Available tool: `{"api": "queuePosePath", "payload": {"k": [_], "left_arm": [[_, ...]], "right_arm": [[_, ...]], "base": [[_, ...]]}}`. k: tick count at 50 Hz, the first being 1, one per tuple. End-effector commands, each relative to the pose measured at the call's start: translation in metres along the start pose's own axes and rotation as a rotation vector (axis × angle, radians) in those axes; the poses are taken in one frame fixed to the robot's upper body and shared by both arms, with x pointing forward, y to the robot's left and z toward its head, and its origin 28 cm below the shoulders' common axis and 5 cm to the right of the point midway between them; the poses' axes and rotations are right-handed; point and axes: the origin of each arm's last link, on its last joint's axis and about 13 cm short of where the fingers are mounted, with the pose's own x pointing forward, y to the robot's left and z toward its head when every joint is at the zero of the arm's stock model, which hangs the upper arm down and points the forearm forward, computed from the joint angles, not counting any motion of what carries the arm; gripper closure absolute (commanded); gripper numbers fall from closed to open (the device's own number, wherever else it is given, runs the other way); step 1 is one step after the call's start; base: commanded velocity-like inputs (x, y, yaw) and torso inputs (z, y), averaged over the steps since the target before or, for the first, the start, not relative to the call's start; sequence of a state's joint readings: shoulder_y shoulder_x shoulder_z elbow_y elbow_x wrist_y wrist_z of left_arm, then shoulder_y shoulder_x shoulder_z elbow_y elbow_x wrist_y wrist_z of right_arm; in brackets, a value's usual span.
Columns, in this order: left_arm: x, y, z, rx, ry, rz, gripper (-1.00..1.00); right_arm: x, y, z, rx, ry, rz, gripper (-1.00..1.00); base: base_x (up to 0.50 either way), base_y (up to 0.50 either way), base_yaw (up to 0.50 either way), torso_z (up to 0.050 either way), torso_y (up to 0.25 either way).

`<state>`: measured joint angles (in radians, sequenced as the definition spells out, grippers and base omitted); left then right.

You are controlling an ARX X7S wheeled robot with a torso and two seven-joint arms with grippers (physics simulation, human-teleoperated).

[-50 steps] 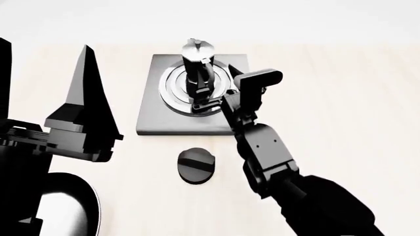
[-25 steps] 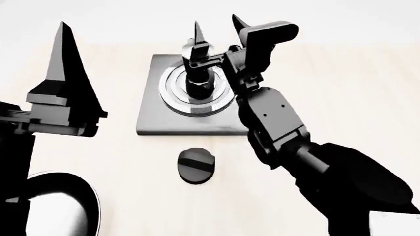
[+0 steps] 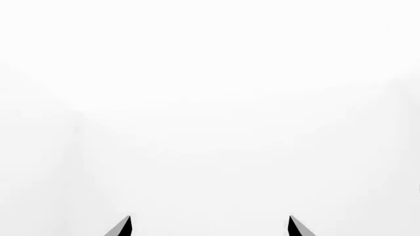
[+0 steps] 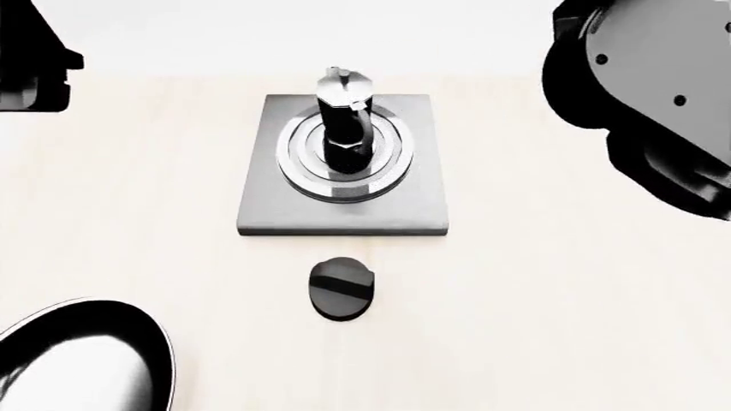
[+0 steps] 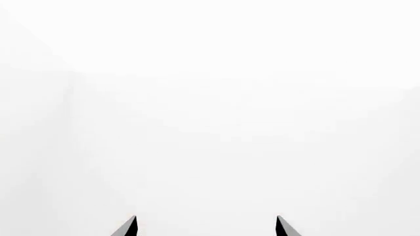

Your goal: Turn on the stove and put the moka pot on it.

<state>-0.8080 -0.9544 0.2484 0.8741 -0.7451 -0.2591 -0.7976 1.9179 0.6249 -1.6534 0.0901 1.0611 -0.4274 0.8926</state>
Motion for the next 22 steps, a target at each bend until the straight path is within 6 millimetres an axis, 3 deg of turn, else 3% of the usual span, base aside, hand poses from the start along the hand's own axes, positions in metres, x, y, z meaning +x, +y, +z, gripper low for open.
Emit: {"api": "queuePosePath", "payload": {"k": [1, 12, 22], "left_arm": [[0.017, 0.004, 0.023, 0.051, -0.152, 0.059, -1.00], [0.016, 0.007, 0.042, 0.068, -0.249, 0.103, -1.00], [0.012, 0.007, 0.047, 0.059, -0.290, 0.119, -1.00]], "right_arm": [[-0.022, -0.022, 0.079, -0.091, -0.196, -0.064, -1.00], [-0.044, -0.032, 0.114, -0.124, -0.301, -0.085, -1.00], [-0.055, -0.038, 0.123, -0.133, -0.340, -0.107, -1.00]], "base": [[0.00, 0.00, 0.00, 0.000, 0.000], [0.00, 0.00, 0.00, 0.000, 0.000], [0.00, 0.00, 0.00, 0.000, 0.000]]}}
